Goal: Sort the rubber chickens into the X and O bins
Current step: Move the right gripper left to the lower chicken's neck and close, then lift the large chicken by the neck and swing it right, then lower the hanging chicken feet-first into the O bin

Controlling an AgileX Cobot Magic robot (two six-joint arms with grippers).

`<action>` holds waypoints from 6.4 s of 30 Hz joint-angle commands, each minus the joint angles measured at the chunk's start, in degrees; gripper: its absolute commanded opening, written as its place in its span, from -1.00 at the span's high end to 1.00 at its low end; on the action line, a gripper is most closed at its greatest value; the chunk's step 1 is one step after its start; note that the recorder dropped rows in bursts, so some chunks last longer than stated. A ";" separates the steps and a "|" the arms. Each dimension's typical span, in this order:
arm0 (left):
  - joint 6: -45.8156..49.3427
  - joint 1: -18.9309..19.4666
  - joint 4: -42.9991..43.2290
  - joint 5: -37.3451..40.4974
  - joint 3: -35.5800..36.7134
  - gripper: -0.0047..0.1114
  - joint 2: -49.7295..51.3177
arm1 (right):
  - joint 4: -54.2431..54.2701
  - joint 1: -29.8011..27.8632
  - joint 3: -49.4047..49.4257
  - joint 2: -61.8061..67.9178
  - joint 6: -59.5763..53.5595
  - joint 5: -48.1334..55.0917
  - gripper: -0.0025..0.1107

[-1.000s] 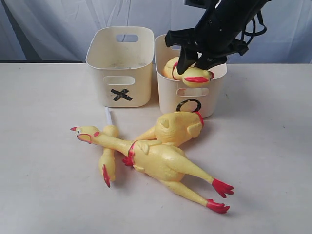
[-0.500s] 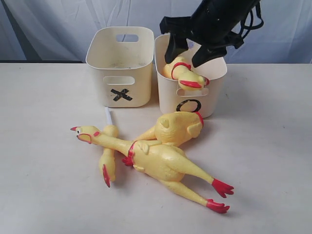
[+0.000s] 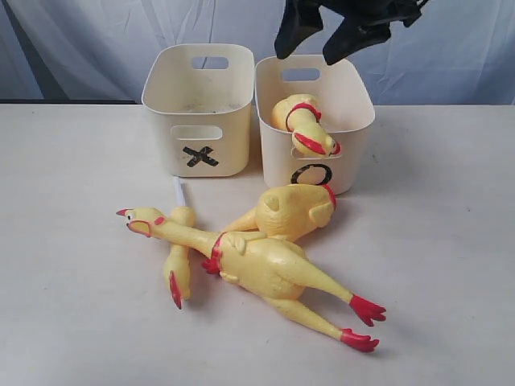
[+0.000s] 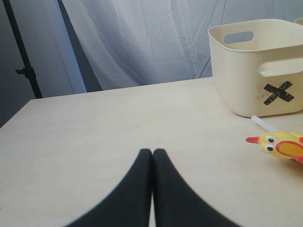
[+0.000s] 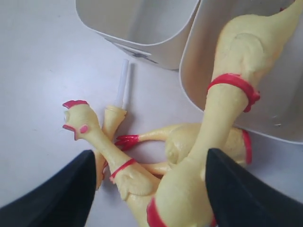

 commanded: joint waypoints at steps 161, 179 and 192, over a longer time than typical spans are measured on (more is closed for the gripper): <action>-0.16 -0.49 0.04 -0.07 0.22 0.92 -0.28 | -78.75 6.22 58.54 -54.05 55.39 -66.07 0.97; -0.16 -0.49 0.04 -0.07 0.22 0.92 -0.28 | -27.48 -10.91 58.43 -30.98 15.16 -117.39 0.97; -0.16 -0.49 0.04 -0.07 0.22 0.92 -0.28 | -27.54 -10.91 53.21 -15.92 12.25 -133.62 0.97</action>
